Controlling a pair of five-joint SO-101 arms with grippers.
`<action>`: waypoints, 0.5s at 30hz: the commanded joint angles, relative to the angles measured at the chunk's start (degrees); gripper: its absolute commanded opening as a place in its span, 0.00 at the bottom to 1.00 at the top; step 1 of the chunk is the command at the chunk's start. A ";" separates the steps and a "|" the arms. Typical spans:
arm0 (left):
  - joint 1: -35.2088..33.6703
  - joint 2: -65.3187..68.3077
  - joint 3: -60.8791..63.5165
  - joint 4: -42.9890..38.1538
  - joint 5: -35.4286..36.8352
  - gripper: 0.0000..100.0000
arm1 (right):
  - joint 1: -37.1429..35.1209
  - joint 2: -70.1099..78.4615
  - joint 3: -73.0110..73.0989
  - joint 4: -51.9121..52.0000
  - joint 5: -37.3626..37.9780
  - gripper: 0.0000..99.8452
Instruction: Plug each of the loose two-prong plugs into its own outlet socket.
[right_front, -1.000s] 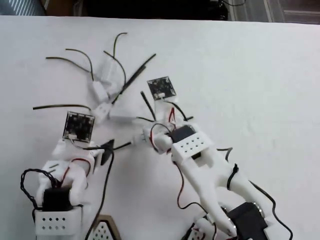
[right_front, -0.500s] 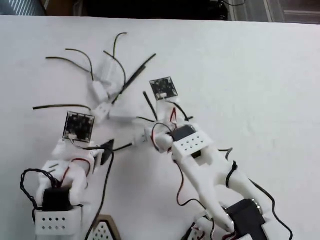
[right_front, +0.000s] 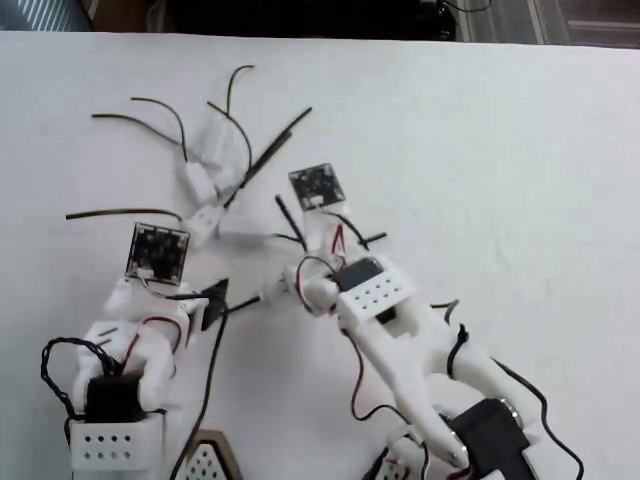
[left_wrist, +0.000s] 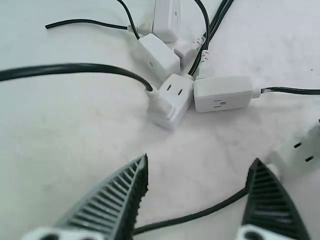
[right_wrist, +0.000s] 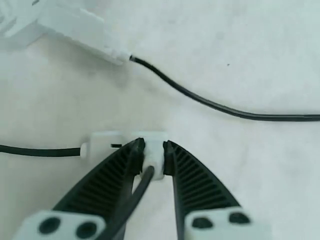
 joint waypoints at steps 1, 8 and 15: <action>-0.57 -0.75 -0.26 0.00 -0.62 0.31 | -2.07 0.13 0.53 -0.22 0.18 0.02; -0.57 -0.75 -0.18 0.00 -0.62 0.31 | -2.42 8.22 0.53 -4.88 0.97 0.02; -0.57 -0.75 -0.18 0.00 -0.62 0.31 | -2.42 6.81 0.44 -5.41 5.36 0.02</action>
